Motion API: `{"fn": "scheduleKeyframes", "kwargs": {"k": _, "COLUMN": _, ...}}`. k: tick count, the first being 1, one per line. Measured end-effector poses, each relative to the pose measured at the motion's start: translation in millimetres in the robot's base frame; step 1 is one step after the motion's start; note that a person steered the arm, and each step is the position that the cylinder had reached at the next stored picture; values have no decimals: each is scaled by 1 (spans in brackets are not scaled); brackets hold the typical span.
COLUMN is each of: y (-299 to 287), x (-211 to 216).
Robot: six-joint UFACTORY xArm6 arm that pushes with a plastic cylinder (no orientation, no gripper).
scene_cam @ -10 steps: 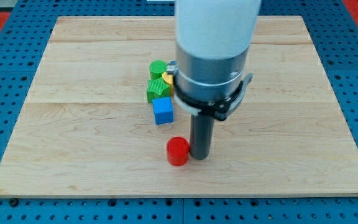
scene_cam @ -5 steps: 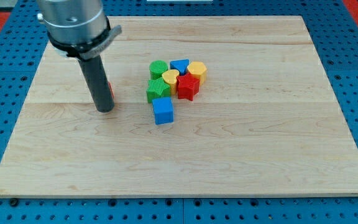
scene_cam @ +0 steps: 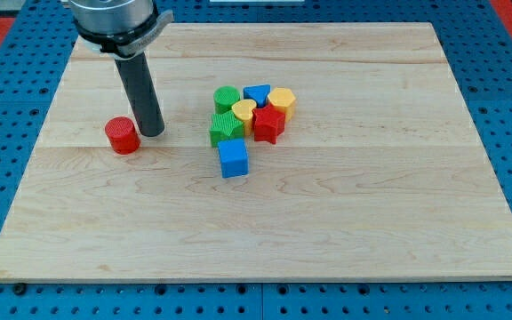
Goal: Move the red circle towards the left center of the board
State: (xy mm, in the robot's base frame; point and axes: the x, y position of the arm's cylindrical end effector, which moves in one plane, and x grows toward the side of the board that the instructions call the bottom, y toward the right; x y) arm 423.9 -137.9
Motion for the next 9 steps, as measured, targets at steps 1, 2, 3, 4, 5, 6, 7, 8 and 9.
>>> {"fn": "scheduleKeyframes", "kwargs": {"k": 1, "y": -20, "x": 7}}
{"fn": "scheduleKeyframes", "kwargs": {"k": 2, "y": -55, "x": 4}}
{"fn": "scheduleKeyframes", "kwargs": {"k": 3, "y": -56, "x": 27}}
{"fn": "scheduleKeyframes", "kwargs": {"k": 4, "y": -70, "x": 47}}
{"fn": "scheduleKeyframes", "kwargs": {"k": 5, "y": -110, "x": 43}}
{"fn": "scheduleKeyframes", "kwargs": {"k": 6, "y": -112, "x": 34}}
{"fn": "scheduleKeyframes", "kwargs": {"k": 7, "y": -107, "x": 36}}
{"fn": "scheduleKeyframes", "kwargs": {"k": 8, "y": -95, "x": 35}}
{"fn": "scheduleKeyframes", "kwargs": {"k": 9, "y": -95, "x": 19}}
